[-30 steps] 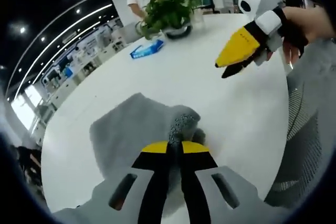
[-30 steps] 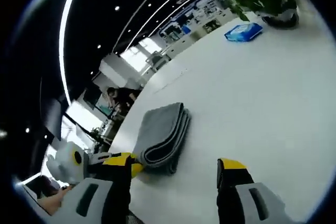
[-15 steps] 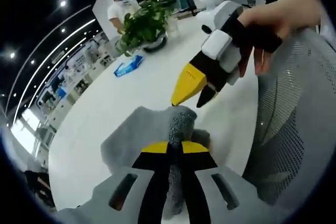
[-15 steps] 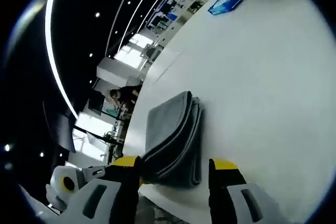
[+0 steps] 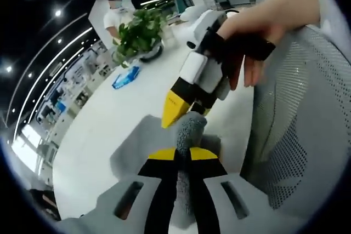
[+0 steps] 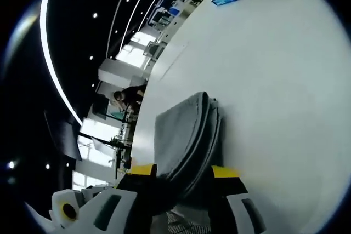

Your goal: Open the folded towel by lifting each exposed corner and separating the folded layers until the towel lies flat within the target outline without major curled edges

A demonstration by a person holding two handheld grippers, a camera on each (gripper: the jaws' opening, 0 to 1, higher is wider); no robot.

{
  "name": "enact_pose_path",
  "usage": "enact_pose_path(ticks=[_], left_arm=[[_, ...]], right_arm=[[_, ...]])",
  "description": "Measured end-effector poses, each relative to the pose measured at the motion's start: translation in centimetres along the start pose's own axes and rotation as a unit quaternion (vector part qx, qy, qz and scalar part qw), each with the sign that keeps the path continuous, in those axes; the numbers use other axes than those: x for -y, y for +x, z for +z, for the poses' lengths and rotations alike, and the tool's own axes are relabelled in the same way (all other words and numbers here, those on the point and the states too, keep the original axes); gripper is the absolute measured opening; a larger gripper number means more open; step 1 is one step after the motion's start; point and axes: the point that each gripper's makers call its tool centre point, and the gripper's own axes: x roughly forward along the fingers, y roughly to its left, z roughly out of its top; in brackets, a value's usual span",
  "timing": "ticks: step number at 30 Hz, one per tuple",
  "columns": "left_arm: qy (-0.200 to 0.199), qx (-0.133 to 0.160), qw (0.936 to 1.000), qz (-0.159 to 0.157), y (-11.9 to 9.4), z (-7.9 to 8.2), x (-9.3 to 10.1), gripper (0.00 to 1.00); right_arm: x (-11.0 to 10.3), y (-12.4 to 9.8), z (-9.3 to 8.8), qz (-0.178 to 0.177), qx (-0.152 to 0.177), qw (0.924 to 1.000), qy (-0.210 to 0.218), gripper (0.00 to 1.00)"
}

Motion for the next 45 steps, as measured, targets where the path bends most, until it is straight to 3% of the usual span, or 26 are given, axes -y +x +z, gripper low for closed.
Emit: enact_pose_path(ticks=[3,4,8,13,15,17,19,22,24,25,27,28,29,30,31,33,35,37,38,40,42,45], left_arm=[[0.006,0.002,1.0,-0.002,-0.1,0.2,0.4,0.05],[0.008,0.002,1.0,-0.003,-0.1,0.2,0.5,0.05],[0.002,0.006,0.9998,-0.02,0.0,0.0,1.1,0.07],[-0.048,0.026,0.9967,-0.059,-0.5,0.4,1.6,0.1],[-0.11,0.051,0.9869,-0.107,-1.3,1.2,2.3,0.1],[-0.168,0.057,0.9759,-0.128,-2.1,1.2,1.8,0.11],[-0.212,0.061,0.9681,-0.118,-2.6,0.9,0.1,0.11],[-0.273,0.073,0.9568,-0.067,-2.8,0.5,-3.5,0.11],[-0.328,0.061,0.9421,-0.038,-2.6,-0.2,-5.6,0.13],[-0.353,0.061,0.9331,-0.032,-2.4,-0.3,-6.5,0.15],[-0.4,0.058,0.9144,-0.025,-1.8,-0.2,-7.8,0.16],[-0.406,0.058,0.9117,-0.029,-1.7,-0.1,-8.0,0.16],[-0.426,0.051,0.9028,-0.033,-1.3,-0.1,-8.4,0.16],[-0.437,0.045,0.8979,-0.032,-0.9,0.0,-8.7,0.16],[-0.434,0.047,0.8988,-0.043,-0.5,0.3,-8.8,0.17],[-0.451,0.03,0.8903,-0.058,0.7,1.0,-9.0,0.2],[-0.44,0.016,0.8942,-0.079,1.4,1.6,-8.5,0.21],[-0.434,-0.019,0.8958,-0.094,2.4,1.7,-7.7,0.2],[-0.419,-0.033,0.9018,-0.099,3.0,1.8,-7.3,0.21],[-0.401,-0.062,0.9079,-0.106,3.7,1.5,-6.6,0.22],[-0.392,-0.085,0.9104,-0.104,4.5,1.1,-6.2,0.26],[-0.386,-0.111,0.9102,-0.102,5.1,0.3,-6.1,0.23]], right_arm=[[0.4,-0.1,0.0,-0.01,-0.006,0.9999,-0.009,0.17],[0.6,-0.2,0.0,-0.016,-0.008,0.9997,-0.018,0.07],[0.5,-0.4,0.1,-0.023,-0.001,0.9992,-0.034,0.04],[0.6,-0.4,0.3,-0.057,0.001,0.9925,-0.109,0.03],[0.5,-0.3,0.8,-0.07,0.009,0.9859,-0.152,0.02],[0.0,-0.3,1.0,-0.079,0.014,0.9786,-0.189,0.02],[-0.6,-0.3,1.1,-0.097,0.013,0.9621,-0.254,0.02],[-1.6,0.0,1.3,-0.119,0.011,0.9287,-0.351,0.02],[-2.2,0.3,1.3,-0.127,0.012,0.9062,-0.403,0.02],[-2.4,0.4,1.2,-0.129,0.011,0.9007,-0.415,0.02],[-2.7,0.5,1.2,-0.133,0.011,0.8813,-0.453,0.02],[-2.8,0.6,1.1,-0.137,0.009,0.8711,-0.472,0.02],[-3.0,0.7,0.9,-0.138,0.008,0.8613,-0.489,0.02],[-3.1,0.8,0.8,-0.14,0.005,0.8537,-0.502,0.02],[-3.1,0.9,0.7,-0.144,0.002,0.8394,-0.524,0.02],[-3.4,1.0,0.5,-0.144,0.0,0.8282,-0.542,0.02],[-3.4,1.1,0.5,-0.148,-0.004,0.8181,-0.556,0.02],[-3.5,1.2,0.4,-0.149,-0.006,0.8093,-0.568,0.02],[-3.6,1.3,0.3,-0.148,-0.007,0.8039,-0.576,0.02],[-3.8,1.5,0.1,-0.146,-0.01,0.7919,-0.593,0.02],[-4.0,1.6,0.0,-0.144,-0.012,0.7776,-0.612,0.02],[-4.1,1.8,-0.4,-0.143,-0.019,0.7662,-0.626,0.02]])
